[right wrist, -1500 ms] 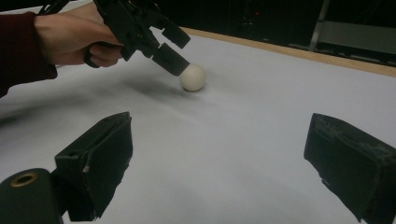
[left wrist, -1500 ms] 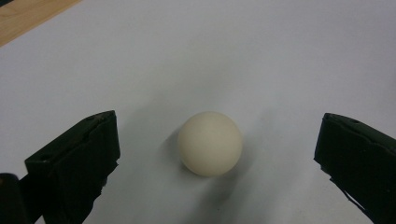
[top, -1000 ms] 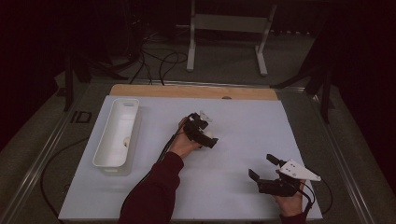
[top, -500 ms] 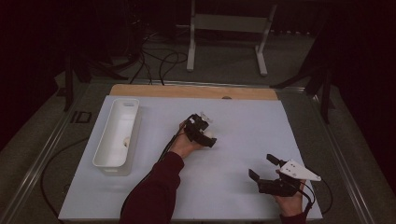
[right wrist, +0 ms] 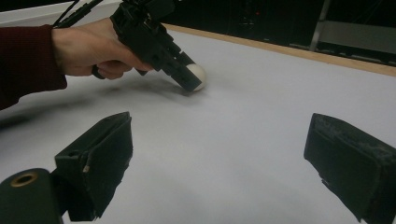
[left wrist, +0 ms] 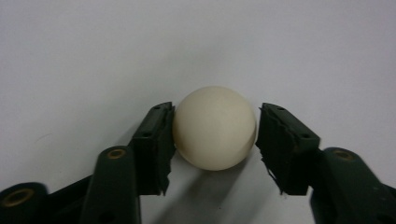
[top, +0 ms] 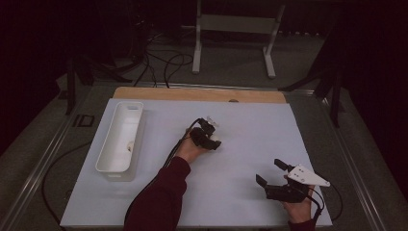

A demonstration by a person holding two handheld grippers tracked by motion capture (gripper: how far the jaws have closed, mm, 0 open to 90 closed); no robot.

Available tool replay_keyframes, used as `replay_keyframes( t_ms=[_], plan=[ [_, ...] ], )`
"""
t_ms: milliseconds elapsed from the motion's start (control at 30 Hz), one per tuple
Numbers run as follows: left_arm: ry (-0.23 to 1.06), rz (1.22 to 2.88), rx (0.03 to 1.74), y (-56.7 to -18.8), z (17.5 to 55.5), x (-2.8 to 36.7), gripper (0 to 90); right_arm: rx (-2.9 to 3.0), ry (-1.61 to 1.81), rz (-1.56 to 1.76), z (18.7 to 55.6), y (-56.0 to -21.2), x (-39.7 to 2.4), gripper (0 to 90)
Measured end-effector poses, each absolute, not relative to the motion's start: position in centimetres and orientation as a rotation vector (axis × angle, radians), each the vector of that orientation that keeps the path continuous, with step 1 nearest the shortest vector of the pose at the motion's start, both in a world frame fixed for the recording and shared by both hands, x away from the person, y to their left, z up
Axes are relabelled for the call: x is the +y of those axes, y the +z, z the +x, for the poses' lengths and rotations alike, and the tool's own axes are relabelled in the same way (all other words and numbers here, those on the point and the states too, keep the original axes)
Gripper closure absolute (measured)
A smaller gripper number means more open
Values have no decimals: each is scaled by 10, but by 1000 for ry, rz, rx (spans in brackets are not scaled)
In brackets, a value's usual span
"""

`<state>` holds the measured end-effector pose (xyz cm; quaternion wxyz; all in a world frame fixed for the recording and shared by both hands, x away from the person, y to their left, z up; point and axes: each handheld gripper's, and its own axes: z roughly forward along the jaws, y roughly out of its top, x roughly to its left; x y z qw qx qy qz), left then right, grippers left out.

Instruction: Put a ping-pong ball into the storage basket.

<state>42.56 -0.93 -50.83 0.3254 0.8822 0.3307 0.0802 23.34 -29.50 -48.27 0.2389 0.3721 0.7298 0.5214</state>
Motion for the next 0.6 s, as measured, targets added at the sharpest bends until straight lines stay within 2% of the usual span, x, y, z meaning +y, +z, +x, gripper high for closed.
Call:
replay_keyframes(
  t_ms=[600],
  plan=[
    [229, 2329, 877, -502, 425, -6, 513, 2000, 1426, 1017, 233, -483, -295, 78]
  ],
)
